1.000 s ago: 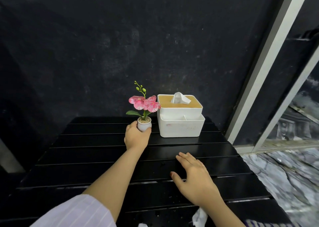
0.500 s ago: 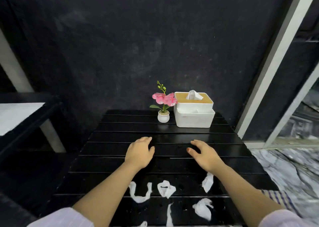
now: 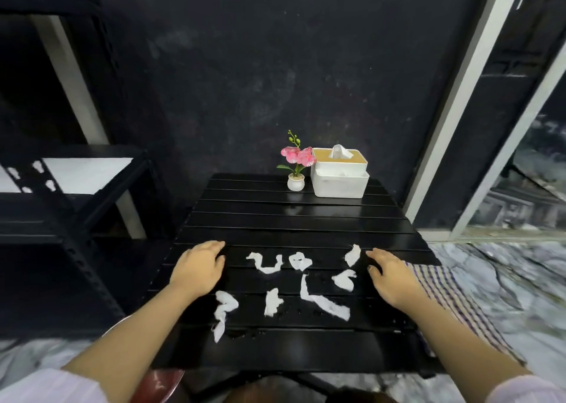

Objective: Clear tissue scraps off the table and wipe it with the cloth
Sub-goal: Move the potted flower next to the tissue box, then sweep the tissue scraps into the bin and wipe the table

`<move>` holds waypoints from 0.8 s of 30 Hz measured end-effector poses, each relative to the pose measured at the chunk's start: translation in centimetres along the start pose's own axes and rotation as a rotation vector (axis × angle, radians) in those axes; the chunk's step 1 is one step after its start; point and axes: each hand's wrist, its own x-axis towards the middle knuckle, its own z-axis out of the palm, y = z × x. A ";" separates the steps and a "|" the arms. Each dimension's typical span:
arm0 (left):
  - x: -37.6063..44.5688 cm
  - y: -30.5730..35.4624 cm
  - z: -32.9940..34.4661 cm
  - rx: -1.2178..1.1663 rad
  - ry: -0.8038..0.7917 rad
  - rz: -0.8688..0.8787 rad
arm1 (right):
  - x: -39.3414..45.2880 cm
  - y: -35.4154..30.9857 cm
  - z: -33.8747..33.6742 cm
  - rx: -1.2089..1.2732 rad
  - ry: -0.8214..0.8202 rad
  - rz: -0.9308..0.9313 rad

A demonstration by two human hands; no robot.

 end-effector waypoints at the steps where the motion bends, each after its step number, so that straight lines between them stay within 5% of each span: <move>1: -1.0 -0.4 -0.2 -0.002 0.003 -0.005 | -0.9 0.3 -0.1 -0.025 0.012 0.010; 9: -6.4 -2.6 -1.6 -0.011 0.027 -0.062 | -7.0 3.3 -1.3 -0.163 0.018 0.156; 24: -8.6 -4.3 0.3 -0.029 0.017 -0.058 | -7.8 4.6 0.1 -0.198 0.011 0.129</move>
